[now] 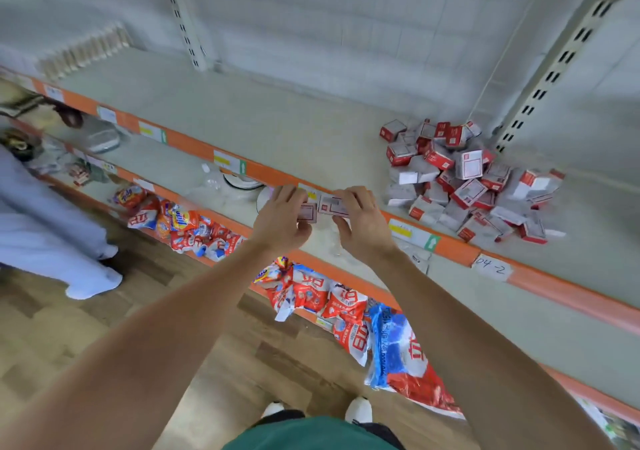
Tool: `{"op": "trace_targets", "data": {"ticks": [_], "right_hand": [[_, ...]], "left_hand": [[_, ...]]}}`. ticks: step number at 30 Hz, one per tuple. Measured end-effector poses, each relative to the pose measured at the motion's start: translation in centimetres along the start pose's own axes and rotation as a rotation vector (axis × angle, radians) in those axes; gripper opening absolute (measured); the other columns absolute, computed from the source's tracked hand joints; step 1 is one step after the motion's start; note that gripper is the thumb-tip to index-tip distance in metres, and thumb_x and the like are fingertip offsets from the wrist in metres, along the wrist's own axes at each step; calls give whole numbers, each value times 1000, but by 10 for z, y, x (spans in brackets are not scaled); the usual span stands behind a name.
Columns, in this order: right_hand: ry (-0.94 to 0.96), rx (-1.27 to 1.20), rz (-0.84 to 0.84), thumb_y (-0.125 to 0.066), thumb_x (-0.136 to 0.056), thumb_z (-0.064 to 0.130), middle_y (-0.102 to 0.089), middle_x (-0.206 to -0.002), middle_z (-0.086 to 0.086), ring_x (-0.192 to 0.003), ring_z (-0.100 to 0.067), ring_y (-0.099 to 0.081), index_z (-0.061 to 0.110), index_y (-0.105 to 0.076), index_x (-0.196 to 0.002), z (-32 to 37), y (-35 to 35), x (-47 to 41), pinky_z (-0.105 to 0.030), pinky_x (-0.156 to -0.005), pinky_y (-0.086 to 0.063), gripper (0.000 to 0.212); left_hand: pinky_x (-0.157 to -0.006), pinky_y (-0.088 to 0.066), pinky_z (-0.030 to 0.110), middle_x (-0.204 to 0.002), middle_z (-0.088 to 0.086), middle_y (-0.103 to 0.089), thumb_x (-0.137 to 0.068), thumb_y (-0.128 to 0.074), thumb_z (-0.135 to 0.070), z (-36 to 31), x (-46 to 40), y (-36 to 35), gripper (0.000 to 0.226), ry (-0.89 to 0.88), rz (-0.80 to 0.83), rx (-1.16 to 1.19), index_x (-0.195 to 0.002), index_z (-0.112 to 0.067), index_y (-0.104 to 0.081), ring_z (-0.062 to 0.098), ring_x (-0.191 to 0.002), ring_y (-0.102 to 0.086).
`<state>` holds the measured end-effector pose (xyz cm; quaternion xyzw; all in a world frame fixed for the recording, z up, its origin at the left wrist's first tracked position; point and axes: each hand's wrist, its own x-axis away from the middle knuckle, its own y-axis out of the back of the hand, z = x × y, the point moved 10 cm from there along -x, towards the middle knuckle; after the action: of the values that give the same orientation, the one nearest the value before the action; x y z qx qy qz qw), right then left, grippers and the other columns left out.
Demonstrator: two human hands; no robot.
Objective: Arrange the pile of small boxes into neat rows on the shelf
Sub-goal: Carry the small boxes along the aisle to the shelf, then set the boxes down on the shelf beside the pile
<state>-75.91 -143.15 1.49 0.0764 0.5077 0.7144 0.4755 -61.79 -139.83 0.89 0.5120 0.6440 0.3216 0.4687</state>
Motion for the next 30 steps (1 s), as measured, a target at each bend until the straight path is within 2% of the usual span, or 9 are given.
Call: {"op": "trace_targets", "data": {"ticks": [3,6,9,12,21,26,30], "right_hand": [[30,35,48,-62,-84,4,-49,-124,-11,-118,-30,-46,7,-54,-130,-14,16,-22,-43,-92,-51,47],[4,85,99,-55,-89,3,-44,-133,-11,-125,-28,-38,7,-49,-137,-30,29,-36,-39,-98,-46,49],[8,96,95,-56,-88,0,-45,-132,-13,-125,-30,-39,5,-49,-137,-41,40,-45,-40,-98,-46,50],[-13,88,107,-57,-87,-3,-44,-133,-16,-127,-33,-38,3,-48,-137,-52,41,-56,-42,-104,-42,52],[-118,85,55,-57,-89,-1,-40,-133,-15,-125,-33,-40,8,-49,-137,-73,27,-99,-41,-103,-43,50],[-211,138,85,-58,-92,5,-40,-132,-13,-126,-31,-37,11,-48,-138,-76,-1,-133,-45,-101,-44,47],[-330,207,80,-56,-96,12,-40,-136,-9,-128,-28,-36,15,-44,-141,-76,-17,-158,-39,-96,-43,47]], "left_hand": [[-72,-44,35,-112,5,-48,-72,-67,-16,-15,-22,8,39,-4,6,-44,-107,-10,-52,23,-106,-42],[-74,-49,39,-110,6,-48,-72,-65,-14,-30,-41,11,38,-18,16,-50,-107,-9,-52,25,-107,-42],[-80,-50,45,-111,7,-48,-72,-65,-14,-40,-58,9,39,-39,30,-71,-109,-8,-54,26,-108,-42],[-82,-50,46,-110,6,-49,-73,-65,-15,-38,-72,8,39,-43,33,-86,-109,-9,-55,25,-107,-43],[-71,-49,36,-114,7,-49,-76,-64,-13,6,-125,3,39,-19,56,-67,-114,-8,-58,24,-112,-43],[-75,-52,39,-112,6,-50,-78,-64,-13,45,-161,-6,38,-75,79,-14,-115,-8,-60,23,-112,-44],[-76,-52,41,-114,9,-51,-82,-65,-11,73,-190,-11,38,-168,126,29,-119,-7,-61,26,-112,-47]]}}
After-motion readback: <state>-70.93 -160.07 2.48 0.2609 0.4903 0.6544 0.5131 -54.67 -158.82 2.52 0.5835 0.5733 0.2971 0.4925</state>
